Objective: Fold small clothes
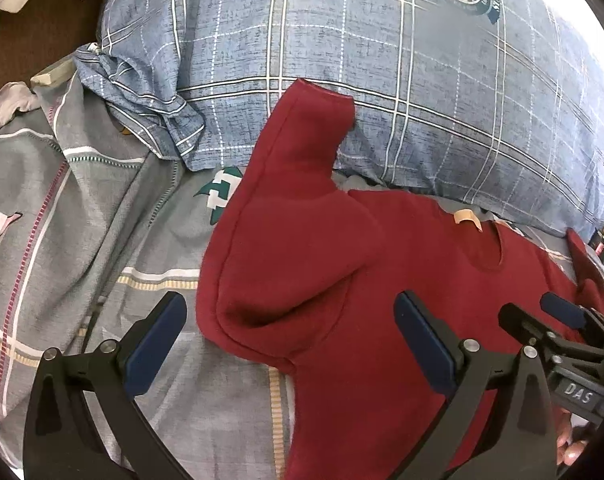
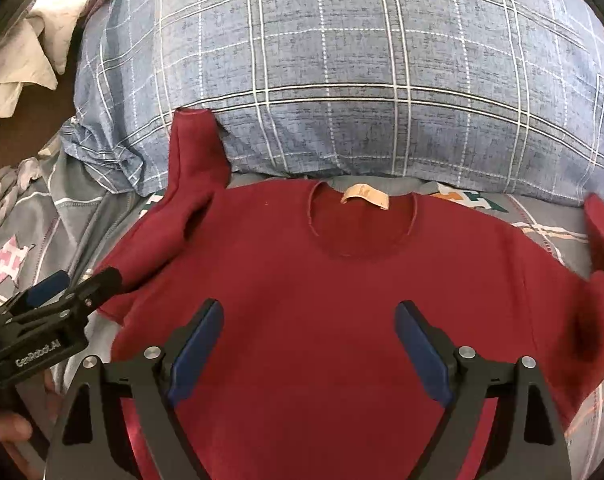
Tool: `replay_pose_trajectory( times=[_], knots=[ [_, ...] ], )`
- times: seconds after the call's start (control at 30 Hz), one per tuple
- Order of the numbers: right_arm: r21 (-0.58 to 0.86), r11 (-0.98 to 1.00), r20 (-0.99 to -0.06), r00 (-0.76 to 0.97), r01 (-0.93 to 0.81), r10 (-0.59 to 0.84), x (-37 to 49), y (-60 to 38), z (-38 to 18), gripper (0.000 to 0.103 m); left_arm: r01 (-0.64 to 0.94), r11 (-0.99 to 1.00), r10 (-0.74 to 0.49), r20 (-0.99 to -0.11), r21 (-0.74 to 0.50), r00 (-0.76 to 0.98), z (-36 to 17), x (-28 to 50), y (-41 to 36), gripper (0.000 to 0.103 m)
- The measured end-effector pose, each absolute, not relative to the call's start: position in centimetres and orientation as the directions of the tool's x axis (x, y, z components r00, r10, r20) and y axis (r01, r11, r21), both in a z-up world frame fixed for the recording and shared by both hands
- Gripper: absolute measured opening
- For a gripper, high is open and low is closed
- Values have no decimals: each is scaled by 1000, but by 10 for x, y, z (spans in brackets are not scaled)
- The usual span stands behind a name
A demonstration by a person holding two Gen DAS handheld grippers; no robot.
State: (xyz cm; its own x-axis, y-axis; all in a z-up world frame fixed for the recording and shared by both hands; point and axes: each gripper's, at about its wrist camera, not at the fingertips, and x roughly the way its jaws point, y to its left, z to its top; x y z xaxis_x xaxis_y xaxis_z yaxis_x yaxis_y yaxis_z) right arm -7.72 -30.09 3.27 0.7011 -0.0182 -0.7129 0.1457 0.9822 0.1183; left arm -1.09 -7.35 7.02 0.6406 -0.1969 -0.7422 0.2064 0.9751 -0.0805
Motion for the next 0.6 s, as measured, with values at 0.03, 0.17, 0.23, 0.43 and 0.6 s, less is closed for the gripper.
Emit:
replay_pose_trajectory(
  times=[0.03,0.17,0.23,0.43,0.6],
  knots=[
    [116,982,-716,698,150,-22,-78,-302,31,89,212,974,-200,-741,-80,641,71,-12,-75,103],
    [136,973,-730,683,188,-30,-80,-310,26,89,226,971,-208,-734,-76,647,73,-14,-77,103],
    [139,972,-738,674,191,-27,-80,-312,24,89,226,971,-204,-738,-72,643,72,-13,-78,103],
    [126,976,-730,683,180,-32,-82,-307,28,89,197,976,-200,-735,-91,648,73,-11,-70,103],
    [139,973,-736,677,182,-22,-80,-304,27,89,179,979,-194,-741,-101,643,71,-9,-67,103]
  ],
)
